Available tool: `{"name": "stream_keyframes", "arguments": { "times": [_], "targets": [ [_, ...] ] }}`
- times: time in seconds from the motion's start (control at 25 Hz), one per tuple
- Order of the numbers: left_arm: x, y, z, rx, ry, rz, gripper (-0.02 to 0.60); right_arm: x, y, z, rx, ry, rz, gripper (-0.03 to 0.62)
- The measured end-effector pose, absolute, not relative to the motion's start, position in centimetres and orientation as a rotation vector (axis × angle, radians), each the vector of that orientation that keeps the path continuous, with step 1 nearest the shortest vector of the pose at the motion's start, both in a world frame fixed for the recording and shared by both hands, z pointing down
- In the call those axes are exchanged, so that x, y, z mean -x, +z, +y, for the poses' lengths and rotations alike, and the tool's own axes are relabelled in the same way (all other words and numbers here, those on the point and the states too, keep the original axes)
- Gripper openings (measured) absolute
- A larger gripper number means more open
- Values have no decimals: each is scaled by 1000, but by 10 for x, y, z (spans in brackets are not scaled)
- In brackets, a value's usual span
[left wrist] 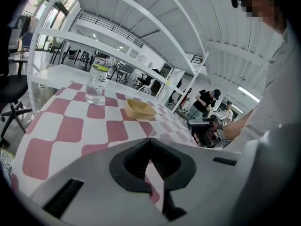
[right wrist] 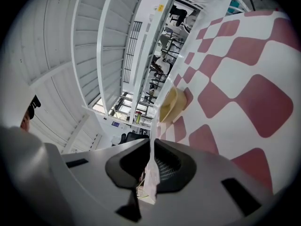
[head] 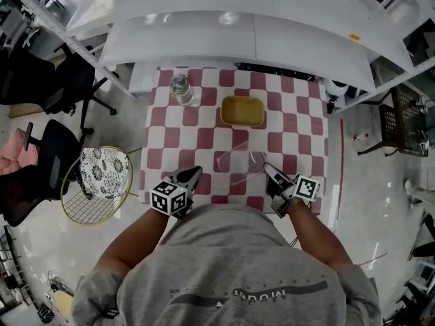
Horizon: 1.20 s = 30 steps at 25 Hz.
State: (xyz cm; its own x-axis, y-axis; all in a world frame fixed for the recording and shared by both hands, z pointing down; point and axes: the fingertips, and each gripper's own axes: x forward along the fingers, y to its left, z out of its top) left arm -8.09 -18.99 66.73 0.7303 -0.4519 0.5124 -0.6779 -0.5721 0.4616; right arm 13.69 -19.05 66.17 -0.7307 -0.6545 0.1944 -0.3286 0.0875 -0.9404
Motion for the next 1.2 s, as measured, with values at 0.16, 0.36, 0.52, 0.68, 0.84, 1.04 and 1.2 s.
{"name": "stream_keyframes", "arguments": {
  "times": [0.16,0.36,0.52,0.68,0.84,1.04,1.2],
  "targets": [
    [81,666,-191,-2282,446,-851,0,-137,659,-191,979,-1687,2091,43],
    [79,662,-190,-2293,444,-840,0,-136,655,-192,959,-1662,2109,43],
    [79,660,-190,-2298,441,-839,0,-137,655,-192,971,-1663,2109,43],
    [80,658,-189,-2304,437,-836,0,-137,657,-191,990,-1675,2097,43],
    [79,656,-189,-2309,440,-835,0,-137,656,-190,983,-1673,2097,41],
    [78,656,-189,-2312,437,-838,0,-137,656,-191,979,-1660,2117,43],
    [78,655,-189,-2316,436,-836,0,-136,655,-190,978,-1670,2106,42]
  ]
}}
